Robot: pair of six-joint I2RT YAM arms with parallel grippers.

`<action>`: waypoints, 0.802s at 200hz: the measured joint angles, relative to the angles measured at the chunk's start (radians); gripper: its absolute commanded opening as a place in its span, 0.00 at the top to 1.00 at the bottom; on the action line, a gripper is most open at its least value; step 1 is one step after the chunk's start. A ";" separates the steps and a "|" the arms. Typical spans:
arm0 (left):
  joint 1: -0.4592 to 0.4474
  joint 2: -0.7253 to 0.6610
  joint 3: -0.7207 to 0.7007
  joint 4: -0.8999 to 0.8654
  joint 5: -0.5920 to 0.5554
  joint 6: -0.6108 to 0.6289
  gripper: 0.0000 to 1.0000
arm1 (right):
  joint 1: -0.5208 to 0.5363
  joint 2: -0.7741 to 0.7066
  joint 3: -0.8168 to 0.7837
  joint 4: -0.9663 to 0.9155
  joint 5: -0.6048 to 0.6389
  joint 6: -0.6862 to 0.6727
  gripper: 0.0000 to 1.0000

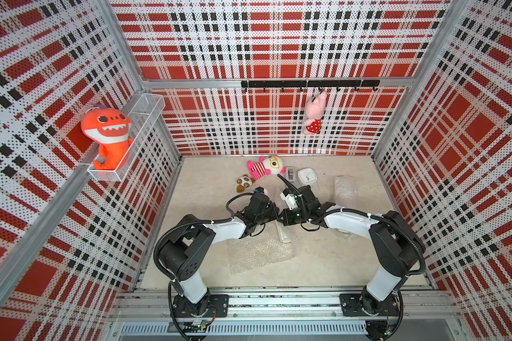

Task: Wrap vases in bubble wrap
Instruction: Wrap the vase in bubble wrap.

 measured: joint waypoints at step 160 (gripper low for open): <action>0.036 -0.009 -0.100 0.084 0.003 0.003 1.00 | 0.214 -0.208 -0.192 -0.093 0.027 0.098 0.89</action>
